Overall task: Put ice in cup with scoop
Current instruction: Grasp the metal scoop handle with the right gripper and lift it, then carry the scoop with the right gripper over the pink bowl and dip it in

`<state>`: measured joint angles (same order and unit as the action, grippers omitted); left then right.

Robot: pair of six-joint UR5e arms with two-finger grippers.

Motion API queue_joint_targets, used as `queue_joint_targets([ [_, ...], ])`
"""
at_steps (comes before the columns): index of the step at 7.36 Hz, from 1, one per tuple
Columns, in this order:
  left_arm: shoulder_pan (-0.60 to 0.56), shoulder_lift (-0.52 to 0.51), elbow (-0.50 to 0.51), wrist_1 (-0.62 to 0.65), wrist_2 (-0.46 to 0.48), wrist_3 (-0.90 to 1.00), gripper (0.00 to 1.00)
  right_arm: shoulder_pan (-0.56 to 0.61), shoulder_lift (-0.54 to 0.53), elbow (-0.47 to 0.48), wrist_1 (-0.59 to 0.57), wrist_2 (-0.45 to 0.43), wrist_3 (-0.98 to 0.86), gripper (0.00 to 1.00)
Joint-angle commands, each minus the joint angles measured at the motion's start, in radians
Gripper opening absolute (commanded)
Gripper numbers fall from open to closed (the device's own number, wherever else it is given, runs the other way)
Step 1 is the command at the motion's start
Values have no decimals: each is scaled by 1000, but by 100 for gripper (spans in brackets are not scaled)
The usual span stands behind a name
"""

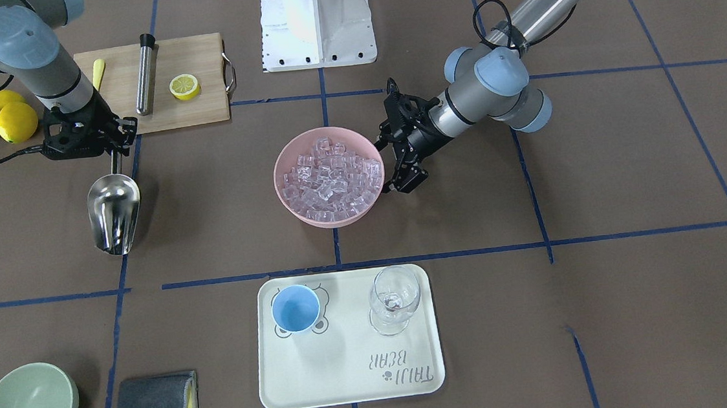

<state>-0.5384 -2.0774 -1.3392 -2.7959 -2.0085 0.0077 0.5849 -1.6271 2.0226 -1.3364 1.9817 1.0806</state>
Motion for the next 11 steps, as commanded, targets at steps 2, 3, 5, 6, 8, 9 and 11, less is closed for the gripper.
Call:
queue_joint_targets([
  [2, 0, -1, 0, -1, 0, 0, 100, 10, 4, 73, -6, -3, -326, 0],
  [3, 0, -1, 0, -1, 0, 0, 100, 10, 24, 77, -4, -3, -460, 0],
  [5, 0, -1, 0, -1, 0, 0, 100, 41, 110, 91, -99, 5, -576, 0],
  [6, 0, -1, 0, -1, 0, 0, 100, 15, 124, 114, -149, 9, -590, 0],
  [8, 0, -1, 2, -1, 0, 0, 100, -4, 189, 194, -316, -1, -587, 0],
  [9, 0, -1, 2, -1, 0, 0, 100, -14, 288, 208, -460, -4, -585, 0],
  [11, 0, -1, 5, -1, 0, 0, 100, -97, 486, 205, -726, -104, -588, 0],
])
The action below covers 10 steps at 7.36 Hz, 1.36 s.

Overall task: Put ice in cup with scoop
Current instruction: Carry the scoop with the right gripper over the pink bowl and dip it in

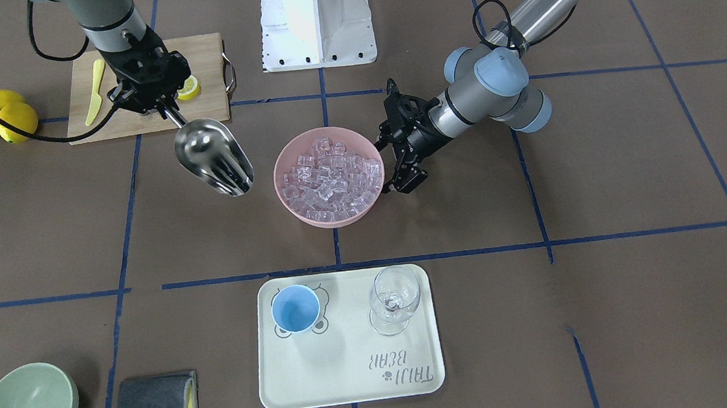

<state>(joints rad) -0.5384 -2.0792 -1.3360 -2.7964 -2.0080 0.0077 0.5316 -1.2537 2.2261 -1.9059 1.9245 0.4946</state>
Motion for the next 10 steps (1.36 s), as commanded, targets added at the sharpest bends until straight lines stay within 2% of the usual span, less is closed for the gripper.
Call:
queue_joint_targets([
  [1, 0, 1, 1, 0, 0, 0, 100, -56, 191, -2, -261, -48, -8, 0],
  [2, 0, 1, 1, 0, 0, 0, 100, -62, 236, -6, -338, -55, -81, 0],
  [4, 0, -1, 3, 0, 0, 0, 100, -61, 371, -70, -538, -140, -259, 0],
  [5, 0, -1, 4, 0, 2, 0, 100, -61, 413, -106, -589, -141, -340, 0],
  [8, 2, -1, 9, 0, 2, 0, 100, -59, 518, -228, -677, -137, -432, 0],
  [10, 2, -1, 11, 0, 0, 0, 100, -58, 575, -323, -683, -136, -435, 0],
])
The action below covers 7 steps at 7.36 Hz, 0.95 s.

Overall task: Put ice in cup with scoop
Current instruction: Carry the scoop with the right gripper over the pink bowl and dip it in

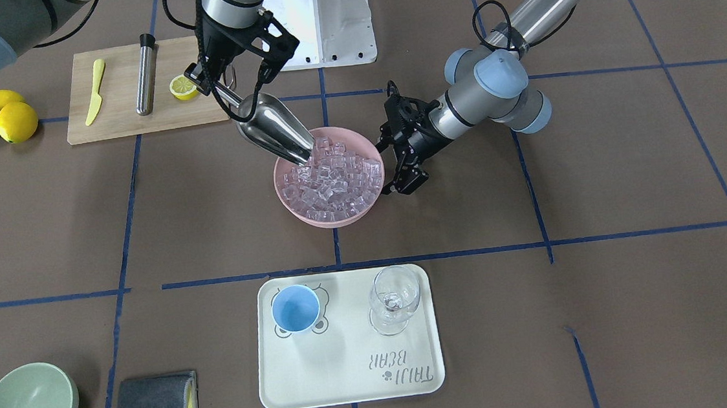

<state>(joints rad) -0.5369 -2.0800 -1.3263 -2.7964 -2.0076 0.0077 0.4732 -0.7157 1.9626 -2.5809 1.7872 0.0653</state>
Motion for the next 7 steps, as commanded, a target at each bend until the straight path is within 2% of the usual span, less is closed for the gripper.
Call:
queue_joint_targets([
  [1, 0, 0, 1, 0, 0, 0, 100, 1, 76, -130, -8, 3, -5, 0],
  [4, 0, 0, -1, -11, 0, 0, 100, 1, 85, -159, -12, 6, -5, 0],
  [7, 2, 0, 1, -11, 0, 0, 100, 2, 140, -261, 10, 0, -1, 0],
])
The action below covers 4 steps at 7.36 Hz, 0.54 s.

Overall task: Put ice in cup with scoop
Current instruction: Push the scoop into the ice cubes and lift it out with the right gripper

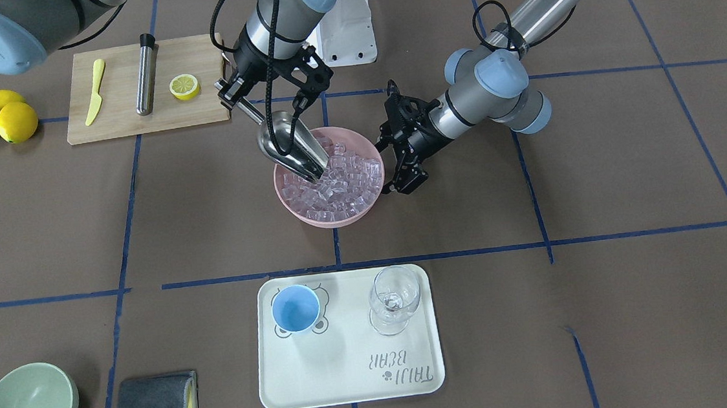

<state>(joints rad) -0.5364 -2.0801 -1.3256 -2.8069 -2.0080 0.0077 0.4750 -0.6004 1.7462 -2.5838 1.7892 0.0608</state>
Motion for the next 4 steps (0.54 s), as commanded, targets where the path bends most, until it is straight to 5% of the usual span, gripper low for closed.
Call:
queue_joint_targets([
  [1, -1, 0, 0, 0, 2, 0, 100, 1, 30, -81, 57, -2, 13, 0],
  [4, 1, -1, 0, 0, 0, 0, 100, -1, 30, -134, 137, -5, 19, 0],
])
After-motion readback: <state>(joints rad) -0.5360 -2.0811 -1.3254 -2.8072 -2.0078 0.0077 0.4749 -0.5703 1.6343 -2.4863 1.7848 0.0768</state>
